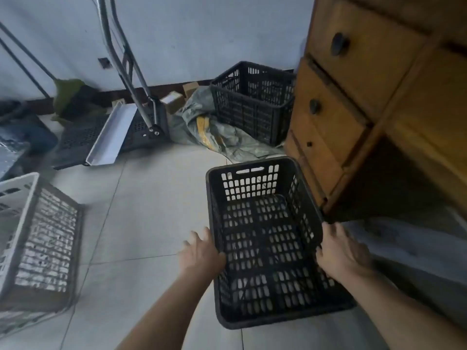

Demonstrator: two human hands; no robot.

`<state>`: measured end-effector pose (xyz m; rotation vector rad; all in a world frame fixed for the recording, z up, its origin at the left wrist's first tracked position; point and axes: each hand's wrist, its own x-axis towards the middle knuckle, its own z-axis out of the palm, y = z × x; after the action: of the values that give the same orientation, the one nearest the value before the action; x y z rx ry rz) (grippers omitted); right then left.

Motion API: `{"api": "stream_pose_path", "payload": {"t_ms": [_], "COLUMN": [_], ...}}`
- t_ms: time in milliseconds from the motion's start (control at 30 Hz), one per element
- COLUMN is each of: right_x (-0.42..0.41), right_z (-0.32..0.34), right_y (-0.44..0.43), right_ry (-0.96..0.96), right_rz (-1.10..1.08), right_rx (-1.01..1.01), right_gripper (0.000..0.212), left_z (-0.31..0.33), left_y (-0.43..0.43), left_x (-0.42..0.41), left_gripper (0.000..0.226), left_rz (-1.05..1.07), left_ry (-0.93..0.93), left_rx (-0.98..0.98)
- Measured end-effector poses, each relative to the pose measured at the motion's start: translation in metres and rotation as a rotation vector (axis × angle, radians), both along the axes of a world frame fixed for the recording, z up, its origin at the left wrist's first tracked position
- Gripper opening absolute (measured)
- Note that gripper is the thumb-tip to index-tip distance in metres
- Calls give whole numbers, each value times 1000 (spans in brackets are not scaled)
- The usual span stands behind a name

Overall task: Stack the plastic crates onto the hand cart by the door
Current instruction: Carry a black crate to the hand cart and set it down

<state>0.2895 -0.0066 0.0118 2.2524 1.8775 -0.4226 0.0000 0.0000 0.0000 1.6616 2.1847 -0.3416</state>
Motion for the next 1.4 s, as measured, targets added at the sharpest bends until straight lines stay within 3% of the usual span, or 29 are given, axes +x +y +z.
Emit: {"api": "stream_pose_path", "payload": {"t_ms": [167,467,600,867,1067,1133,1267,1400], "right_x": [2,7,0,-1,-5,-14,-42,-72], "right_z": [-42,-85,-88,-97,-101,-105,-101,-57], "right_y": [19,44,42,52,51,48,47,50], "right_ry": [-59,-111,-154,-99,75,98,155,140], "right_rz": [-22,12,33,-20,-127,-143,-173,-130], "right_rx": [-9,49,74,134,199,230,204,188], "right_gripper": [77,81,82,84,88,83,34,31], "left_z": [-45,-99,-101,-104,-99,-95,-77,-34], "left_y": [9,25,32,33,32,26,10,3], "left_x": [-2,6,0,-6,-9,-16,-46,-71], "left_gripper": [72,97,97,93,91,89,89,90], "left_rz": [-2,4,53,82,114,129,189,229], "left_ry": [-1,-35,-84,-168,-218,-224,-201,-136], "left_rx": [54,114,123,267,304,317,304,260]}}
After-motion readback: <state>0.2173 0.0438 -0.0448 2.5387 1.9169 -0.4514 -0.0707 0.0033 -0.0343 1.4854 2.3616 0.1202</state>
